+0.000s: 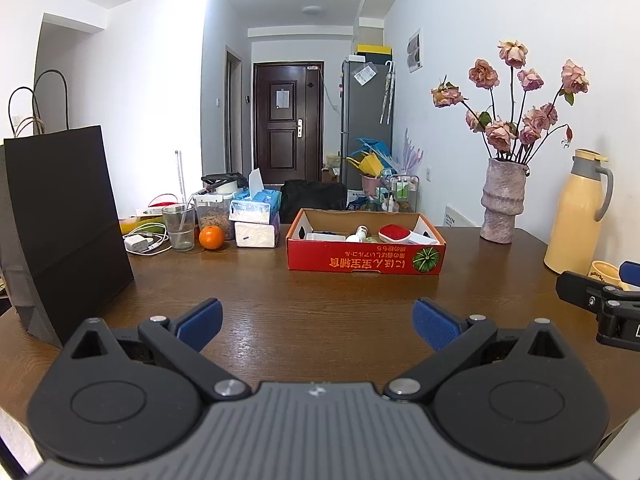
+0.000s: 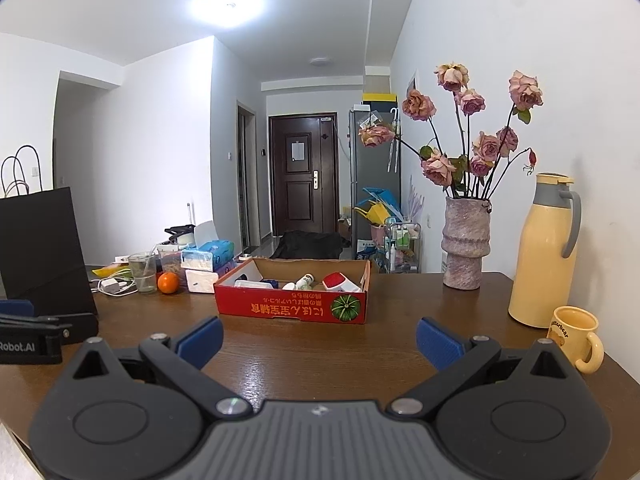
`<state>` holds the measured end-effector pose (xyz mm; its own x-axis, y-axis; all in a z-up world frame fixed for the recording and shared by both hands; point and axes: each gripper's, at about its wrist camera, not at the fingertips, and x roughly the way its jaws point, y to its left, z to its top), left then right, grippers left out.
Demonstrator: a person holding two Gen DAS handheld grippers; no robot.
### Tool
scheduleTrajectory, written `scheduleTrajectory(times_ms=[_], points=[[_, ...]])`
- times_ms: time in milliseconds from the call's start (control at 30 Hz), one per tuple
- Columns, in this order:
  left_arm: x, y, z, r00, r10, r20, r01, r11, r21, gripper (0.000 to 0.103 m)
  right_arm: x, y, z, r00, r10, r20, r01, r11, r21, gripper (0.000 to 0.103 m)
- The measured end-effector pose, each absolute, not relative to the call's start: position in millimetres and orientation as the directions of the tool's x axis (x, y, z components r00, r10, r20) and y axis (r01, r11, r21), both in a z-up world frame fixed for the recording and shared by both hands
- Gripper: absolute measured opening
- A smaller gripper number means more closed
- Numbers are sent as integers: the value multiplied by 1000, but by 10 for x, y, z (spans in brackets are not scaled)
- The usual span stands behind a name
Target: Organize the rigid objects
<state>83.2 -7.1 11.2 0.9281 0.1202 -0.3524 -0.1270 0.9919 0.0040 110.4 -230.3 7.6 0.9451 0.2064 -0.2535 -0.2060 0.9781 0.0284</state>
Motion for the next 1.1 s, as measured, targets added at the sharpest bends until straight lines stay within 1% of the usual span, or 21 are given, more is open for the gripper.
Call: scheduleTrajectory(times_ms=[600,1100], points=[[773,-90,116,930,118,-347,-126,992,2,103,1055,-2301,77,947,203,-249,-203,979,27,103],[770,-62,92,926,113,-360,-122,993,-1,103,1013,-2324,61,946,198,-258,-199,980,21,103]])
